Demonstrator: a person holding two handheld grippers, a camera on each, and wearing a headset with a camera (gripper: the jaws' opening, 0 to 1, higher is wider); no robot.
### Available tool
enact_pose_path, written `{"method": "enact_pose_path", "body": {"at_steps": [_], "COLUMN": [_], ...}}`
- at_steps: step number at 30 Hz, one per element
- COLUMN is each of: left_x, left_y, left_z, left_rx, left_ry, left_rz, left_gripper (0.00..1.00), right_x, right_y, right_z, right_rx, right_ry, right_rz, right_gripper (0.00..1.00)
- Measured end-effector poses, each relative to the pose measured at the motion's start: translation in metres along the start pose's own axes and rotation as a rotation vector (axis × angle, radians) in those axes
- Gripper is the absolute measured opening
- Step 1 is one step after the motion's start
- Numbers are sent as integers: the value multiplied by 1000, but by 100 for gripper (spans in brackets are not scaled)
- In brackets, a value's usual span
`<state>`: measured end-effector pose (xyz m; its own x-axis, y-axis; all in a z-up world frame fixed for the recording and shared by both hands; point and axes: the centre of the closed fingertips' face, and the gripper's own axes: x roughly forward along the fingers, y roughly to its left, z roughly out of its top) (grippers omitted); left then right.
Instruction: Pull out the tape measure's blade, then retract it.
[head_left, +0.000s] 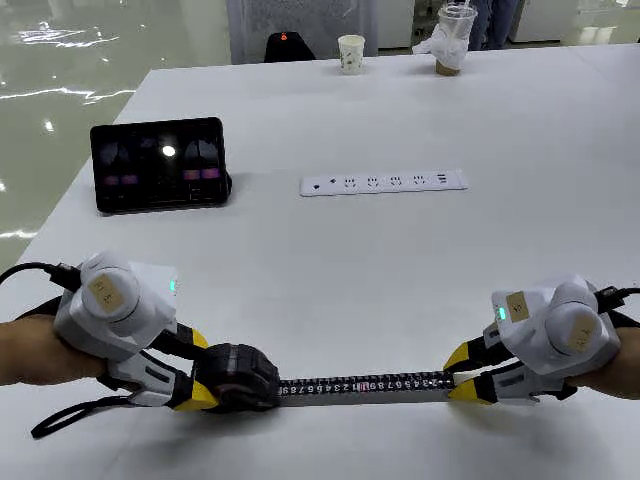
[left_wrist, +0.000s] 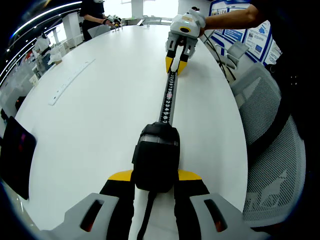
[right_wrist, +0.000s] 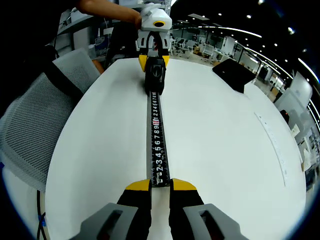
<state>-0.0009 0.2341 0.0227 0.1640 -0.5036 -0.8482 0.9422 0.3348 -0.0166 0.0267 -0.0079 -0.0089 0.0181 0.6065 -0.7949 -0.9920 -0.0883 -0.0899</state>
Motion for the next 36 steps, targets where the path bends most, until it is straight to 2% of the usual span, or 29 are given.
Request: {"method": "enact_pose_path", "body": {"at_steps": [14, 36], "left_x": [0, 1], "left_y": [-1, -1], "left_z": [1, 1], "left_rx": [5, 21], "left_ry": [5, 40], "left_rz": [-2, 9], "left_gripper": [24, 25], "right_x": [-13, -15], "right_y": [-1, -1], "right_z": [-19, -21], "right_rx": [20, 38], "right_ry": [32, 52], "right_rz": [-19, -8], "right_gripper": [9, 11]}}
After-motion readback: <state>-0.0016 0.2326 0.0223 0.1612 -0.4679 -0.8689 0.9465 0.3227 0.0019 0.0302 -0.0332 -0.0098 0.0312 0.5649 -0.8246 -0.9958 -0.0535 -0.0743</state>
